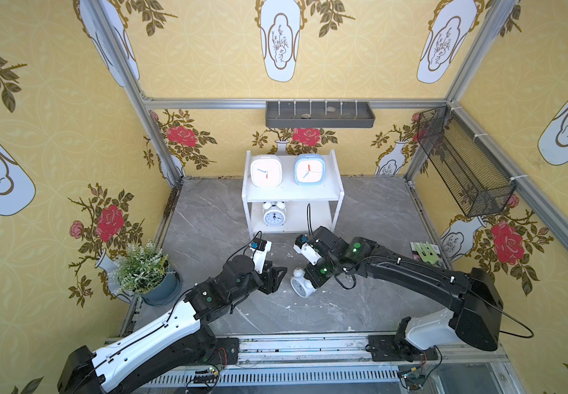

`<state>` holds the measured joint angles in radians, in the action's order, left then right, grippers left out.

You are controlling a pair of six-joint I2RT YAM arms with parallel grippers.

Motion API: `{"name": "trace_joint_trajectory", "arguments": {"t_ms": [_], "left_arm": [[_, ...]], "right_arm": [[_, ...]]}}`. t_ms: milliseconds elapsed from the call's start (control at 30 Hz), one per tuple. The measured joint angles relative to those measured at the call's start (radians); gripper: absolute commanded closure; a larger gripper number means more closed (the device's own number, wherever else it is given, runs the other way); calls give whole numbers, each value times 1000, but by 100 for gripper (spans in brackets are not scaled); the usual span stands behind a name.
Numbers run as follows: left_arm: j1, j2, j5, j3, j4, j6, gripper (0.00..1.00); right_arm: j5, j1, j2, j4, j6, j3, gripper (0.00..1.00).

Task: Place the alarm clocks on the shelf by style
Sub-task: Adjust the alarm.

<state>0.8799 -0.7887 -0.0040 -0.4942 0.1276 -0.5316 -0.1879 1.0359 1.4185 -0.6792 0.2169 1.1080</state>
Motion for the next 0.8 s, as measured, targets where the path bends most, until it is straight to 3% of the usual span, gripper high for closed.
{"name": "trace_joint_trajectory", "arguments": {"t_ms": [133, 233, 333, 400, 533, 700, 800], "left_arm": [[0, 41, 14, 27, -10, -3, 1], [11, 124, 35, 33, -16, 18, 1], [95, 234, 12, 8, -29, 73, 1], [136, 265, -37, -20, -37, 117, 1], [217, 192, -166, -69, -10, 170, 1], [449, 82, -391, -100, 3, 278, 1], [531, 60, -505, -93, -72, 373, 1]], "right_arm": [[-19, -3, -67, -5, 18, 33, 100], [-29, -6, -111, -11, 21, 83, 100], [-44, -15, -132, -44, 26, 134, 100], [-56, -16, -143, -73, 25, 173, 100], [-77, -18, -174, -111, 24, 245, 100], [-93, -53, -196, -142, 21, 289, 100], [-98, -61, -196, -172, 21, 298, 100]]}}
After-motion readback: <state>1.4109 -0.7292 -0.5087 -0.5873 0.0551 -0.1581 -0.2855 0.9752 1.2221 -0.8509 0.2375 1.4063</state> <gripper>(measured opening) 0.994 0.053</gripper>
